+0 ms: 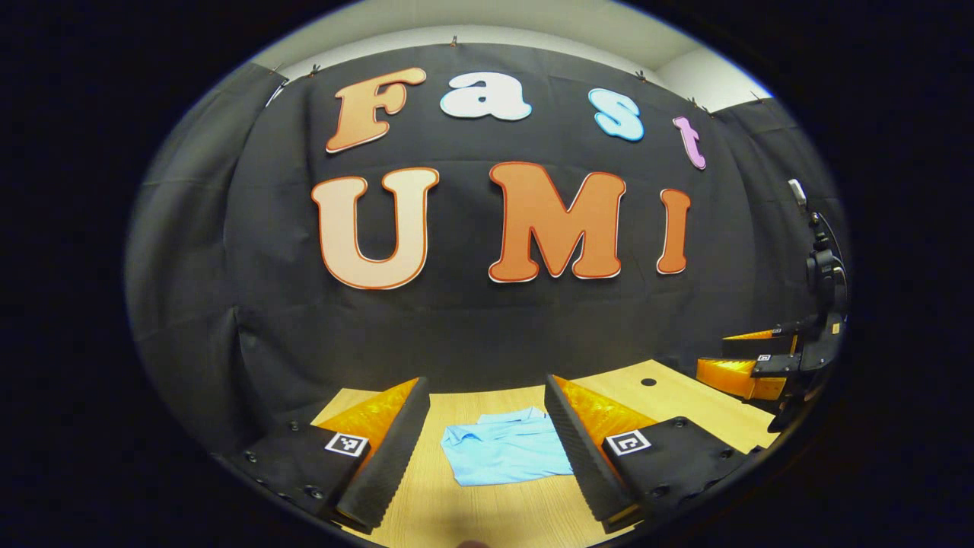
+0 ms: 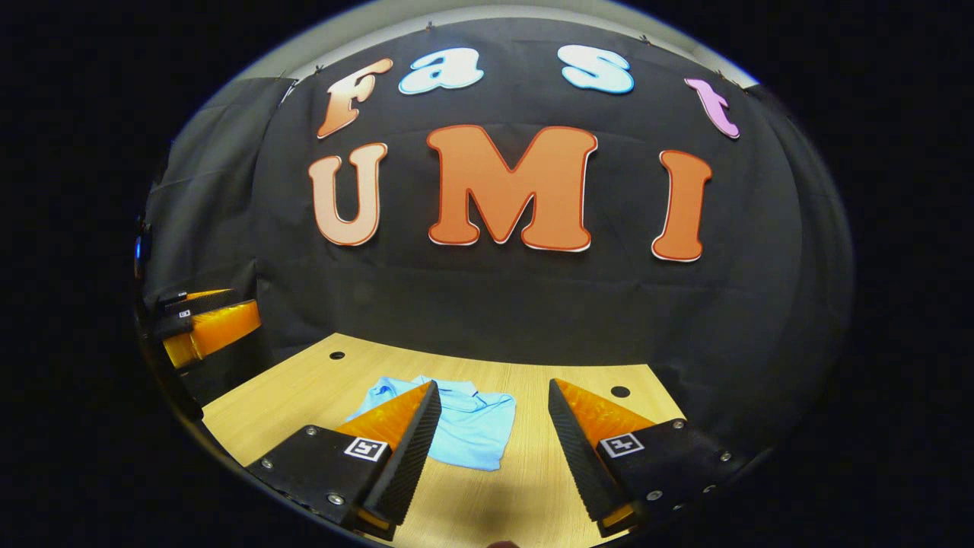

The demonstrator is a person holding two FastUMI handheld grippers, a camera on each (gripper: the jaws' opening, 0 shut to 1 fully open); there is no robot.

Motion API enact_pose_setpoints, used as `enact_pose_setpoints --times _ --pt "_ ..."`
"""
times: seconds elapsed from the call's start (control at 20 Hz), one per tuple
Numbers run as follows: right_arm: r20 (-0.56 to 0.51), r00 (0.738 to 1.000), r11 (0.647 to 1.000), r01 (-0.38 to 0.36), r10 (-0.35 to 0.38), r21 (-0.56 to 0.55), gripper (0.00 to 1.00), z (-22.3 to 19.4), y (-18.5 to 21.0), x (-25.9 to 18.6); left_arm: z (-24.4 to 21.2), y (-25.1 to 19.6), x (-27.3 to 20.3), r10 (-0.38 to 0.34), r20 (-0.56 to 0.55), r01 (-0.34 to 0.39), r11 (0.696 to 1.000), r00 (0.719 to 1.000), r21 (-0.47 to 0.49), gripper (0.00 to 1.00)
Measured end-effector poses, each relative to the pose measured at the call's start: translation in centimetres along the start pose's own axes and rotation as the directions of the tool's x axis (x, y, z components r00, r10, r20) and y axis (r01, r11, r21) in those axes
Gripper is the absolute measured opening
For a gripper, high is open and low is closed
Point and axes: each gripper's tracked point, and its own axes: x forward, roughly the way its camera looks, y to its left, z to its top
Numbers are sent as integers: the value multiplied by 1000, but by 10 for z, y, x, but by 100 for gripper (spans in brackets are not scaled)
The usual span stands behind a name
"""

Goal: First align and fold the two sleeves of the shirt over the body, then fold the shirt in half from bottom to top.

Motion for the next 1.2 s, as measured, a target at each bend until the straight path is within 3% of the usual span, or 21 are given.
enact_pose_setpoints --times 0.25,0.9,1.2 --pt "19 999 997 -36 38 -69 86 -3 8 -27 6 -21 -33 -3 14 3 1000 1000 -4 98" --pt "50 993 992 -107 111 -72 89 0 5 -79 19 -82 -88 -15 35 14 999 999 39 97" --pt "55 993 993 -105 108 -54 90 5 0 -85 29 -84 -89 3 37 -5 999 999 35 97"
